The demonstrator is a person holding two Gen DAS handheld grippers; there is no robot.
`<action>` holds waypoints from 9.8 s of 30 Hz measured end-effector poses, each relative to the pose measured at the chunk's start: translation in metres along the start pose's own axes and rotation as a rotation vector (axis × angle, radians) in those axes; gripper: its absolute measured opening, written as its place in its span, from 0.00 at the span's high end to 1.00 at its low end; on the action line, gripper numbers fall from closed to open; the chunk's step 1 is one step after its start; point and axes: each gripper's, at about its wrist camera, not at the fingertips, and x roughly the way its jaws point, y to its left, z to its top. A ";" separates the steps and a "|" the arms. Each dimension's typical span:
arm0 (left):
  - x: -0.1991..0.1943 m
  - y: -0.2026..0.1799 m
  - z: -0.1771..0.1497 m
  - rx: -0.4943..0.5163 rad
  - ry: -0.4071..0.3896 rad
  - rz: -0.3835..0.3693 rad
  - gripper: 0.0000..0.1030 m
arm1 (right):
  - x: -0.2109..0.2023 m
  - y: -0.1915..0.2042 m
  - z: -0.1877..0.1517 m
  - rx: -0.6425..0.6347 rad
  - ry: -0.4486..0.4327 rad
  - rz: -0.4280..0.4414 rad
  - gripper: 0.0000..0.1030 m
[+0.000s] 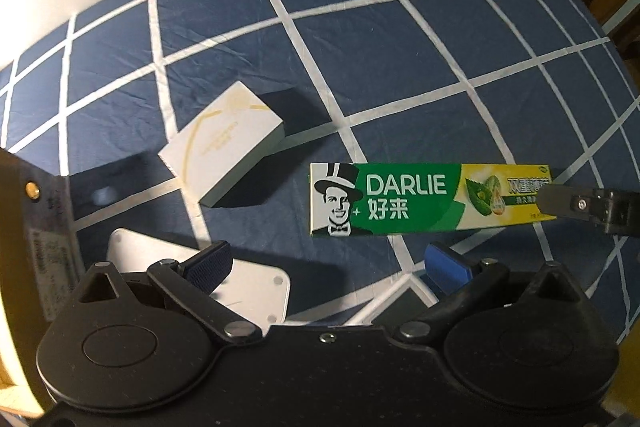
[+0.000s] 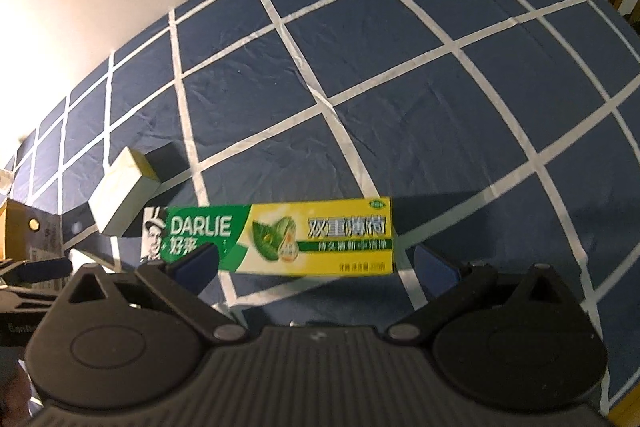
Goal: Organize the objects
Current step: 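Move both grippers toward the green DARLIE toothpaste carton, then close the left gripper on the carton while the right gripper grasps its other end, then lift the toothpaste carton with both grippers and carry it over the cardboard box, then lower the carton into the cardboard box and open both grippers, then withdraw both grippers and move them toward the white plastic plate, then close the left gripper on the white plate while the right gripper grasps its clip end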
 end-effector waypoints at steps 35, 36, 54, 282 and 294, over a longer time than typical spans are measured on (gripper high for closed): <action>0.080 -0.018 0.034 0.010 0.162 -0.113 0.00 | 0.083 -0.009 0.030 -0.026 0.182 0.016 0.00; 0.079 -0.018 0.034 0.013 0.158 -0.116 0.00 | 0.082 -0.008 0.030 -0.030 0.179 0.011 0.00; 0.017 -0.016 0.008 0.037 0.031 -0.065 0.00 | 0.025 0.027 0.005 -0.058 0.039 -0.007 0.00; -0.043 0.157 -0.043 0.174 -0.007 -0.048 0.00 | 0.011 0.235 -0.073 0.079 -0.030 -0.044 0.00; 0.002 0.153 -0.030 0.198 0.083 -0.078 0.00 | 0.054 0.226 -0.068 0.109 0.062 -0.055 0.00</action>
